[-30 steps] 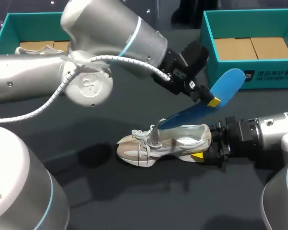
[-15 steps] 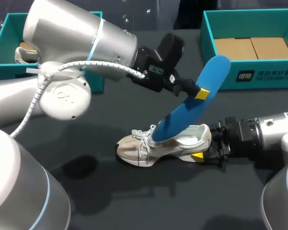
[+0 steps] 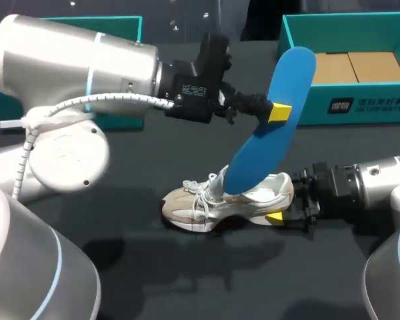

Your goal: Take the shoe out of the shoebox, open the shoe tongue, remove and reinsert the insole, then place the shoe into the shoebox

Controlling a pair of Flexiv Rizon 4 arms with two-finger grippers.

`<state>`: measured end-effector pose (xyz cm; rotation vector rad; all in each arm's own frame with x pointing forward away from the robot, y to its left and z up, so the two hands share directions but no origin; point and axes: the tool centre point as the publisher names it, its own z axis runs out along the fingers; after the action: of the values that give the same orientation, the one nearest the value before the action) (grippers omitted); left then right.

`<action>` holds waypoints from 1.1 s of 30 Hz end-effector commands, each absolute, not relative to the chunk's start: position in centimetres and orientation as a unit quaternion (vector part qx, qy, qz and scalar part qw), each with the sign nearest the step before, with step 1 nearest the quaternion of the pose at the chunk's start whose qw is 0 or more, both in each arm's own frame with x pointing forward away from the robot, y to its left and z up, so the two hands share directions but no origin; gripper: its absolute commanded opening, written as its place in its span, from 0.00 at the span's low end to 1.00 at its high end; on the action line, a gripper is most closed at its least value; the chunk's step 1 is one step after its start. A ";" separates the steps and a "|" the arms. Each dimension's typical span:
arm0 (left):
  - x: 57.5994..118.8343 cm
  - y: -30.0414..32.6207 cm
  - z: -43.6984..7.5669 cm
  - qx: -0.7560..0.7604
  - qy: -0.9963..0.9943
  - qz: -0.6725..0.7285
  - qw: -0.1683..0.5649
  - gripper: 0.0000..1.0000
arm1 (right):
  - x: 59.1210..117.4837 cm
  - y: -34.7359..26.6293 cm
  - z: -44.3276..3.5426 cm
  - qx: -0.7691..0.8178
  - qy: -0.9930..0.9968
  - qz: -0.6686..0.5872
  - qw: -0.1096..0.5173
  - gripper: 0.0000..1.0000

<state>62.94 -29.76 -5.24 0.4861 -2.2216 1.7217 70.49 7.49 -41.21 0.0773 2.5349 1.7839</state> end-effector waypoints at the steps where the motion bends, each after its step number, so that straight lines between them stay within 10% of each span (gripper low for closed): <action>1: 62.0 -25.6 -5.0 0.169 -0.738 0.639 0.139 0.00 | 70.4 7.4 -41.2 0.025 0.818 0.574 0.021 0.00; 33: 59.7 -21.1 -4.0 0.177 -0.698 0.678 0.151 0.00 | 70.4 7.4 -41.2 0.025 0.818 0.574 0.021 0.00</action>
<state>60.68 -22.93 -3.67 0.5002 -2.0144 1.9228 70.49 7.49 -41.22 0.0774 2.5349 1.7838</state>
